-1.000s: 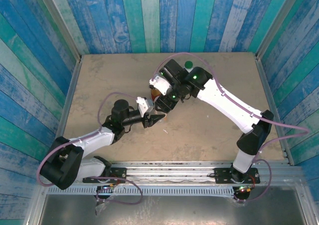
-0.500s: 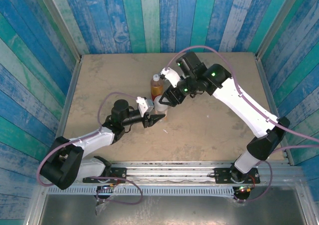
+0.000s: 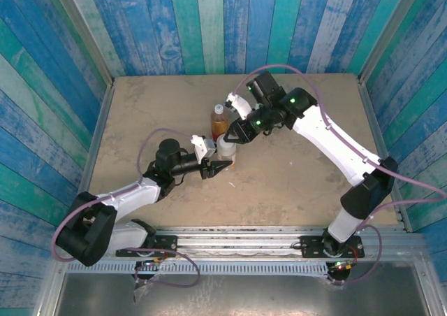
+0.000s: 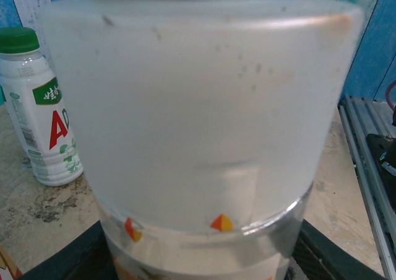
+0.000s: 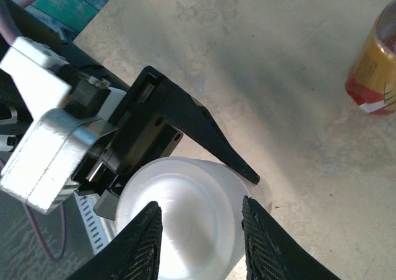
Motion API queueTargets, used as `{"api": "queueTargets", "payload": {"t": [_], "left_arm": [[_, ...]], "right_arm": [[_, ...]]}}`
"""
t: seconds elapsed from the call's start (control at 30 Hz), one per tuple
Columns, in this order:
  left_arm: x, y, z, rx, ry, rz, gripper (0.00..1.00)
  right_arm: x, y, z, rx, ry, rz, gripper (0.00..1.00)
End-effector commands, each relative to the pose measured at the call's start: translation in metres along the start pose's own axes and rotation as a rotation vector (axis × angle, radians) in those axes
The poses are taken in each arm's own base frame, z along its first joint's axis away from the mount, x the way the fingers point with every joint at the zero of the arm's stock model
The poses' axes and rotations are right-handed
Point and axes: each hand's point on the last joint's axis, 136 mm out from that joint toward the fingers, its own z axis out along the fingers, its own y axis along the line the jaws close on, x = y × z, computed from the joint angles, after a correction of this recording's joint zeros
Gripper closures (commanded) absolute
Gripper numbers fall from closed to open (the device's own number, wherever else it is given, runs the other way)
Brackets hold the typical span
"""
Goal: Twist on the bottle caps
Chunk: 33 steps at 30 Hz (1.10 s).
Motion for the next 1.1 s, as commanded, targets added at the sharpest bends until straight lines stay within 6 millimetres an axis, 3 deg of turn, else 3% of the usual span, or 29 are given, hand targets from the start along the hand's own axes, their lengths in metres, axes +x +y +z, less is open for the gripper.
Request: {"api": "queueTargets", "payload": {"t": [0.0,0.3,0.43,0.53,0.67,0.83,0.97,1.07], "left_arm": [[-0.012,0.002,0.004,0.008,-0.037,0.012,0.46],[-0.006,0.011,0.011,-0.006,-0.017,-0.026,0.46],[-0.008,0.01,0.011,0.004,-0.023,-0.023,0.46],[-0.011,0.007,0.012,0.024,-0.022,-0.017,0.46],[-0.015,0.001,0.012,0.06,-0.017,-0.016,0.46],[-0.021,-0.01,0.01,0.125,-0.008,-0.015,0.46],[-0.03,-0.024,0.008,0.216,-0.025,-0.031,0.46],[-0.029,-0.027,0.008,0.235,-0.012,-0.033,0.46]], "right_arm": [[0.01,0.012,-0.005,-0.064,0.007,0.028,0.64],[0.045,0.032,-0.014,-0.16,-0.012,0.038,0.7],[0.05,0.035,-0.023,-0.144,-0.041,-0.009,0.59],[0.047,0.031,-0.032,-0.092,-0.074,-0.111,0.41],[0.036,0.022,-0.042,0.001,-0.119,-0.252,0.26],[0.029,0.022,-0.05,0.017,-0.148,-0.5,0.22],[0.032,0.039,-0.054,-0.117,-0.192,-0.689,0.22],[0.029,0.043,-0.057,-0.195,-0.209,-0.73,0.23]]}}
